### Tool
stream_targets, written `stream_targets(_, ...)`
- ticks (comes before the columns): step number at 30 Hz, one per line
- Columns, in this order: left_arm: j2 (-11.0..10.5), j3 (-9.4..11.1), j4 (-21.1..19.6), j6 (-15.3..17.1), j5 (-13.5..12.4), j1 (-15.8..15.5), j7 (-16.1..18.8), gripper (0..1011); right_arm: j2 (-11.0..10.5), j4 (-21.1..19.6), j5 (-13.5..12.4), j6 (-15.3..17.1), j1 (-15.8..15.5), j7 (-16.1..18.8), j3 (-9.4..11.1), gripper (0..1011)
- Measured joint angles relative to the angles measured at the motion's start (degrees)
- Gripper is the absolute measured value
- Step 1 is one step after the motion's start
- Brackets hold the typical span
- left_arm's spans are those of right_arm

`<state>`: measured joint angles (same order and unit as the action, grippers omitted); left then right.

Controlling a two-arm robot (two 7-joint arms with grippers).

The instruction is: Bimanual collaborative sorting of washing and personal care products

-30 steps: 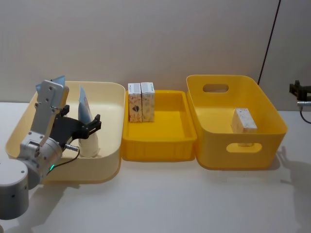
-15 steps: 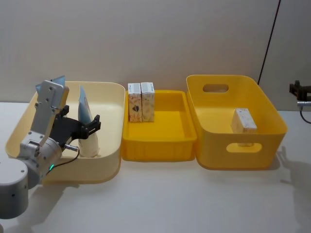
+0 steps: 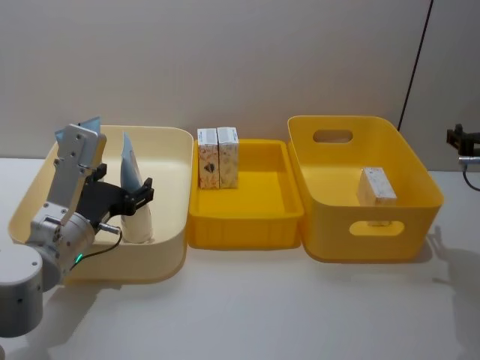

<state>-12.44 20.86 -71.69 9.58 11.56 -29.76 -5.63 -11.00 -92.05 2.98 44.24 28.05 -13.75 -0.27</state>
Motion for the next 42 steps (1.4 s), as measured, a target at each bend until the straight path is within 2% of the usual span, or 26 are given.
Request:
stream_targets(6,0.0,0.0,0.1,0.0,0.0,0.0,0.0,862,0.0,0.0,0.0,0.0,0.0,0.0,0.0,1001)
stream_targets(10,0.0,0.0,0.1,0.1,-0.1,0.0,-0.1,711,0.0,0.0,0.0,0.0,0.0,0.0,0.0,1001)
stream_targets(12,0.0,0.0,0.1,0.1,-0.1,-0.1,-0.1,675,0.0,0.0,0.0,0.0,0.0,0.0,0.0,1001)
stream_targets(13,0.0,0.0,0.1,0.1,-0.1,-0.1,-0.1,617,0.0,0.0,0.0,0.0,0.0,0.0,0.0,1001)
stream_targets(16,0.0,0.0,0.1,0.1,-0.1,-0.1,-0.1,561,0.0,0.0,0.0,0.0,0.0,0.0,0.0,1000)
stream_targets(17,0.0,0.0,0.1,0.1,-0.1,-0.1,-0.1,491,0.0,0.0,0.0,0.0,0.0,0.0,0.0,1001)
stream_targets(20,0.0,0.0,0.2,0.1,-0.1,-0.1,-0.1,386,0.0,0.0,0.0,0.0,0.0,0.0,0.0,1001)
stream_targets(32,0.0,0.0,0.2,0.1,-0.1,-0.1,-0.1,292,0.0,0.0,0.0,0.0,0.0,0.0,0.0,1001)
stream_targets(42,0.0,0.0,0.2,0.1,-0.1,-0.1,-0.1,274,0.0,0.0,0.0,0.0,0.0,0.0,0.0,1001)
